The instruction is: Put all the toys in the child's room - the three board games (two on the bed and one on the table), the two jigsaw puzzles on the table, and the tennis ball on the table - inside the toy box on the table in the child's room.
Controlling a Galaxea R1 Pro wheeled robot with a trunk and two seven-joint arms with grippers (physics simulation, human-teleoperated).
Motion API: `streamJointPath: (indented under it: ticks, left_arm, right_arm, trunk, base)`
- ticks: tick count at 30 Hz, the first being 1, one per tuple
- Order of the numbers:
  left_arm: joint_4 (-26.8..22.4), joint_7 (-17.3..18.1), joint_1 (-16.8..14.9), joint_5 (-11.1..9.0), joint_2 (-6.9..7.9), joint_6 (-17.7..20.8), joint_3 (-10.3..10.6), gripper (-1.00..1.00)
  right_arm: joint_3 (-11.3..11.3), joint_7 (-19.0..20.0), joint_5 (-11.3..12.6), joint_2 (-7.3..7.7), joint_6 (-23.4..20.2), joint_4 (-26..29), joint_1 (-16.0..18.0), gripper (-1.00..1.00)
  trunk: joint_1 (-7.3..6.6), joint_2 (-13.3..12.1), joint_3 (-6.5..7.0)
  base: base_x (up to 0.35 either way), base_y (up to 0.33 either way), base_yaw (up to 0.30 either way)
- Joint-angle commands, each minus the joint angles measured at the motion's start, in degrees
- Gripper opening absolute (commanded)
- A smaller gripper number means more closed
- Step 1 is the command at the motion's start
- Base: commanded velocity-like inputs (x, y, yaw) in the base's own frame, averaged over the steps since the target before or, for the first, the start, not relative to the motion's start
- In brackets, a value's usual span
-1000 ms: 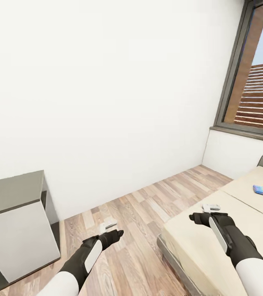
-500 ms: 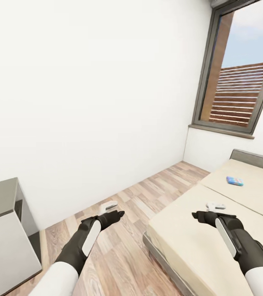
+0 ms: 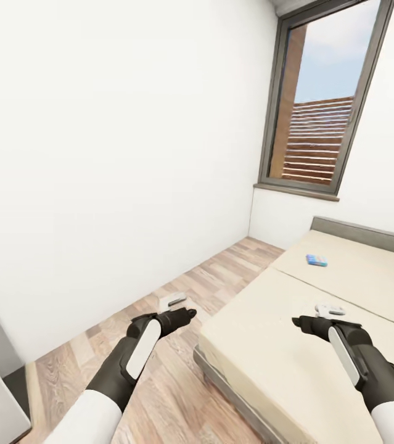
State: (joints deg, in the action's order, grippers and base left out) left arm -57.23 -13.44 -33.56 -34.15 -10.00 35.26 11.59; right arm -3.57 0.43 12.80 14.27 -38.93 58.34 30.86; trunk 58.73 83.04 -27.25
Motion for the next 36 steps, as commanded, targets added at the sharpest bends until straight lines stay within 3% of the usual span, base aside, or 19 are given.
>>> streamJointPath:
  ticks: [1, 4, 11, 36]
  left_arm:
    - [-0.4, -1.9, 0.0, -1.3, 0.00, 0.2, 1.3, 1.00]
    - [-0.7, -3.8, -0.1, -2.4, 0.00, 0.1, 3.0, 1.00]
    - [-0.9, -5.9, -0.1, -3.5, 0.00, -0.8, 4.8, 1.00]
    - [-0.9, -7.6, 0.2, -8.0, 0.14, -1.7, 6.2, 1.00]
  right_arm:
    - [-0.5, 0.0, 0.2, 0.01, -0.3, 0.1, 0.0, 1.00]
    - [-1.2, 0.0, 0.2, 0.03, -0.3, 0.1, -0.1, 1.00]
    - [-1.9, 0.0, 0.2, 0.09, -0.3, 0.2, -0.2, 1.00]
    - [-2.5, 0.0, 0.1, 0.21, -0.3, 0.8, -0.4, 1.00]
  trunk:
    - [0.00, 0.0, -0.10]
    - [0.00, 0.0, -0.19]
    - [0.00, 0.0, -0.42]
    - [0.00, 0.0, -1.26]
  base:
    - [0.000, 0.000, -0.278]
    - [0.000, 0.000, -0.278]
    - [0.000, 0.000, -0.278]
    - [0.000, 0.000, -0.278]
